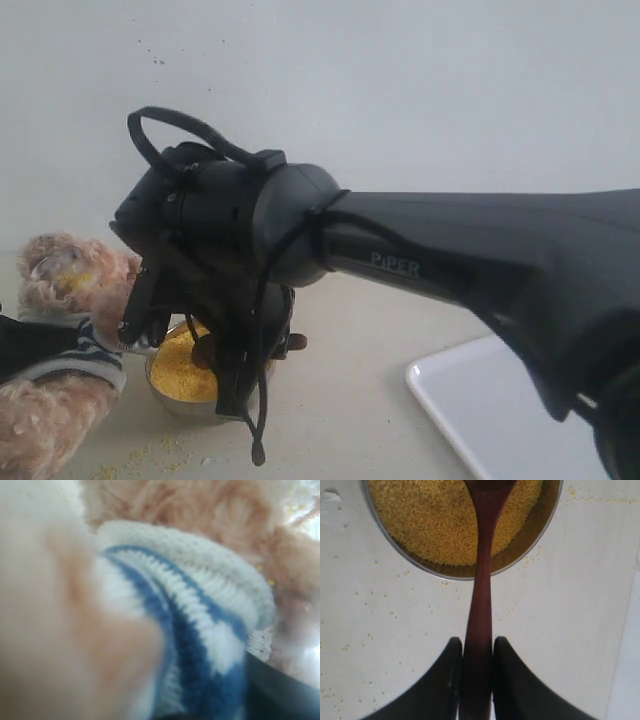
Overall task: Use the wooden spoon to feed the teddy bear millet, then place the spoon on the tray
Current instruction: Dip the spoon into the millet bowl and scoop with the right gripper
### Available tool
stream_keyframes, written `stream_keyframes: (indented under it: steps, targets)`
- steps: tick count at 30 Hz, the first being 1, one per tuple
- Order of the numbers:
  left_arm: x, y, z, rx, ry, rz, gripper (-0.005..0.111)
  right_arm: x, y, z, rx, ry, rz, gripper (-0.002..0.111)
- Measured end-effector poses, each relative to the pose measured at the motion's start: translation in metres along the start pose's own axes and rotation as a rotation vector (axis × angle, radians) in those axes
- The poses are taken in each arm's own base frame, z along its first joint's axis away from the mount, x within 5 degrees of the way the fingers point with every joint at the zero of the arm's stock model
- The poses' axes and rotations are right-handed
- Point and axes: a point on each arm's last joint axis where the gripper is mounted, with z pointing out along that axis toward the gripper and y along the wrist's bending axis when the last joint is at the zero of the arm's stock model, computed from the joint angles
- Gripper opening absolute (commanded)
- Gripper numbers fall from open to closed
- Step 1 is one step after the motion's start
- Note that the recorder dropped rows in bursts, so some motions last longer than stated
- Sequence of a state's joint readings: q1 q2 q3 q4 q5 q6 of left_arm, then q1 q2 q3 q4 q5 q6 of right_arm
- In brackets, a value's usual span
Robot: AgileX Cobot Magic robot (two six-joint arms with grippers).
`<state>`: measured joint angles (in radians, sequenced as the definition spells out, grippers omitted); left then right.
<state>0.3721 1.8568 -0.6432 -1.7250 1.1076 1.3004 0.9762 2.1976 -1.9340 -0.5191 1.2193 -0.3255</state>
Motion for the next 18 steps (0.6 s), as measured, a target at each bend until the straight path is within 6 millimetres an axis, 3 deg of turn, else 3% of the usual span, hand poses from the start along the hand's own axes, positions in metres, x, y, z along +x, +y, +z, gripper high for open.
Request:
stream_keyframes:
  steps: [4, 18]
  targets:
    - [0.000, 0.000, 0.000, -0.002, -0.001, 0.002, 0.004, -0.002, 0.004, 0.014, -0.008, 0.029, 0.030, 0.000]
    - [0.000, 0.000, 0.000, -0.002, -0.001, 0.002, 0.004, 0.001, 0.002, 0.019, -0.049, 0.027, 0.128, 0.000]
